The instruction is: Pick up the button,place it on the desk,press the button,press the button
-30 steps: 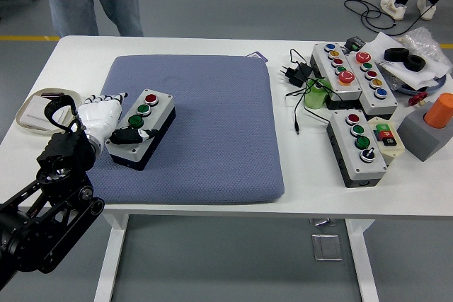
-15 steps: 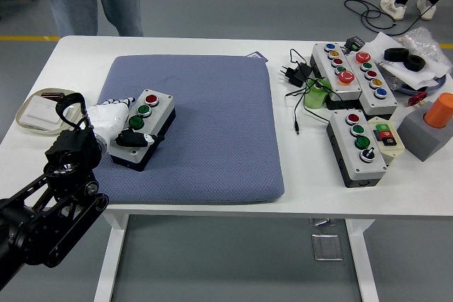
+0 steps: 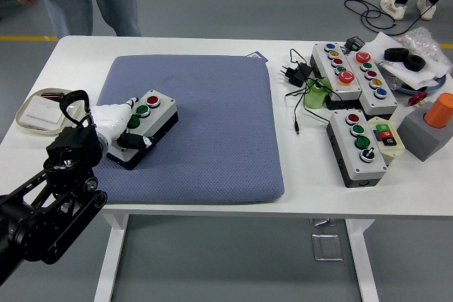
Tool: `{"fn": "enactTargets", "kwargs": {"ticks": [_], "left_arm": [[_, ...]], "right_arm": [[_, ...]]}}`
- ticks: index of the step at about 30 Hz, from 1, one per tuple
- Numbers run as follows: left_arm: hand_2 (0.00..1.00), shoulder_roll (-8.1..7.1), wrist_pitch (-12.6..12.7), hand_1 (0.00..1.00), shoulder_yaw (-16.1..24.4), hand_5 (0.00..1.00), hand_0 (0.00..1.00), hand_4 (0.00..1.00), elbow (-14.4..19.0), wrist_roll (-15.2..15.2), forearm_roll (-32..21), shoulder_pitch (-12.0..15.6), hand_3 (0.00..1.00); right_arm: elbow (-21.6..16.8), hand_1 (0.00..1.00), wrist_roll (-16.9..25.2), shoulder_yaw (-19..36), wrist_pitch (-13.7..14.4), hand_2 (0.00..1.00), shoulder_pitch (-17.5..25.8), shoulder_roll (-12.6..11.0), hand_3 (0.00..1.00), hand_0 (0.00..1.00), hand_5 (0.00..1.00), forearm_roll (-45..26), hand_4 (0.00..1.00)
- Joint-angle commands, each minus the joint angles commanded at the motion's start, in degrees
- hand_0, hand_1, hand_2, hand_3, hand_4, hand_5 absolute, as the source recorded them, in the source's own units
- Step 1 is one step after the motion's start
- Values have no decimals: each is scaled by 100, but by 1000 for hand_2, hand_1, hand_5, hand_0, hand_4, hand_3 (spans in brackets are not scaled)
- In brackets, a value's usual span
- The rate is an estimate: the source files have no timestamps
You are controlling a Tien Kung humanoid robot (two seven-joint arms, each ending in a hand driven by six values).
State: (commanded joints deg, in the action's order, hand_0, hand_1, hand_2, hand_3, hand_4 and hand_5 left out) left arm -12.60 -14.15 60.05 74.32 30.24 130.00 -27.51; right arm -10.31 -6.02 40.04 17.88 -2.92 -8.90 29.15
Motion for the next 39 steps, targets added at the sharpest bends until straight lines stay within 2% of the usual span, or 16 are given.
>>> {"fn": "enactTargets", "kwargs": {"ticks": [3,4,5,9,10,13,15,16,20,24,28,30,34,39], "left_arm": [[592,-43,-44,582,17,30,459,626,25,-205,0,-8,812],[459,-69,-44,490,12,2,488,458,35,-325,0,-15,616],[459,-82,-43,490,9,2,488,458,40,-395,0,-18,616],[459,-177,-46,490,-14,2,488,458,28,-1003,0,-75,616],[399,-207,-16,450,-40,2,514,384,16,-1207,0,-101,441],[399,-260,116,450,-117,2,514,384,-18,-1594,0,-160,441],[399,-301,354,450,-185,2,514,384,-67,-1868,0,-203,441],[329,-308,431,393,-196,2,522,371,-78,-1970,0,-211,336],[329,-406,662,393,-336,2,522,371,-172,-2617,0,-324,336],[318,-543,635,386,-506,2,530,346,-271,-3299,0,-482,310],[316,-693,626,390,-751,2,538,321,-394,-3779,0,-664,302],[316,-785,717,390,-973,2,538,321,-507,-4035,0,-815,302],[317,-866,864,399,-1225,2,544,322,-681,-4250,0,-1042,299],[317,-916,998,399,-1402,2,544,322,-828,-4380,0,-1222,299]], "right_arm": [[0,491,-3,2,-2,540,0,-3,584,630,14,13,260],[0,490,-5,5,-3,540,-2,-3,584,631,14,19,260],[0,490,-6,7,-4,540,-3,-3,584,631,14,23,260],[0,490,-1,-10,-1,540,-2,-2,584,631,14,-8,260],[0,489,-3,-6,-1,540,-2,-2,584,631,14,-3,261],[0,489,-8,5,-1,540,2,-2,584,631,14,13,261],[0,489,-9,1,-1,540,7,-3,584,631,14,11,261],[0,488,-10,1,-1,539,8,-3,583,631,13,13,262],[0,488,-15,6,0,539,17,-2,583,631,13,28,262],[0,487,-22,15,-1,539,26,-4,584,630,13,50,262],[0,487,-26,3,1,538,33,0,584,631,12,35,262],[0,487,-31,-3,0,538,35,1,584,631,12,38,262],[0,487,-43,1,-6,538,22,1,584,630,13,73,262],[0,487,-44,-18,-5,538,7,2,584,630,13,54,262]]}}
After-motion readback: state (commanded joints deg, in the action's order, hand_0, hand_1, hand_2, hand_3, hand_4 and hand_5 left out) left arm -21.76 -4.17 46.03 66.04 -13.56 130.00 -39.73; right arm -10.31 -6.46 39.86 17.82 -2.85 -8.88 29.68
